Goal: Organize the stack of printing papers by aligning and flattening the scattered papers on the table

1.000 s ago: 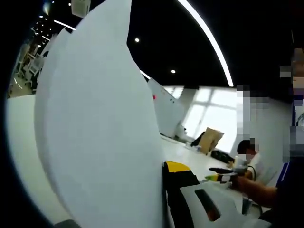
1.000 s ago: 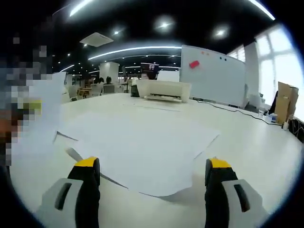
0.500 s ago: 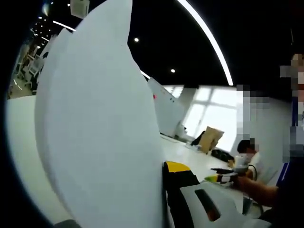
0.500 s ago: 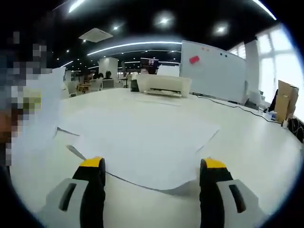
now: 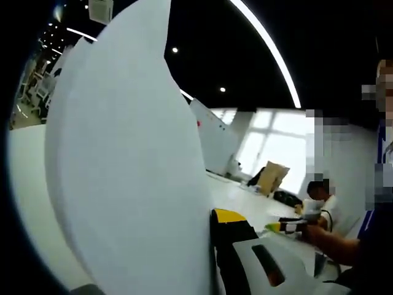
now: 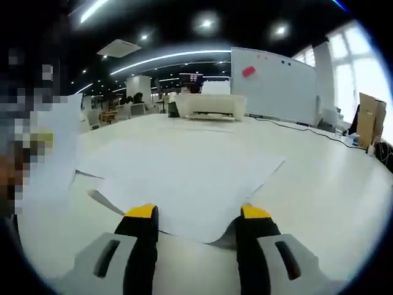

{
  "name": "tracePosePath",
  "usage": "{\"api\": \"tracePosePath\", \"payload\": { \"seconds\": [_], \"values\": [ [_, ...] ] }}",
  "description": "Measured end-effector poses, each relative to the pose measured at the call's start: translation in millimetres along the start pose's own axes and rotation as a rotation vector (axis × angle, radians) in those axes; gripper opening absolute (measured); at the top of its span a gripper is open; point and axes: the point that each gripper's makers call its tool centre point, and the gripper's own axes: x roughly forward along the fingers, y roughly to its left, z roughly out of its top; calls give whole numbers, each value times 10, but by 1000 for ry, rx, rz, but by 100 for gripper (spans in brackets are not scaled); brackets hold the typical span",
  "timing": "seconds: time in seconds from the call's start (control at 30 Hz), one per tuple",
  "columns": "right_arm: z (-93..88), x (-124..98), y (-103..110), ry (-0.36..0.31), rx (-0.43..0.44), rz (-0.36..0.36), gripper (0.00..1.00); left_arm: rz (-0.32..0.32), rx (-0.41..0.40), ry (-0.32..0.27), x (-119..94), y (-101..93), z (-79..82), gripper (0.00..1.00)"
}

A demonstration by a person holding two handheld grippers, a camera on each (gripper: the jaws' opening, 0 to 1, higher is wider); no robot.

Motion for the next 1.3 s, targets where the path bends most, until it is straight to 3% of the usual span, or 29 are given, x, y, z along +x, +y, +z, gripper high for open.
{"api": "tracePosePath", "payload": {
  "seconds": [0.57,1.3],
  "values": [
    [-2,-33,-32,2,-21,-24,24,-5,2,8,4,-9,-17,7],
    [19,4,-107,10,-45,-36,9,-21,-17,-8,-7,-27,11,7]
  ]
}}
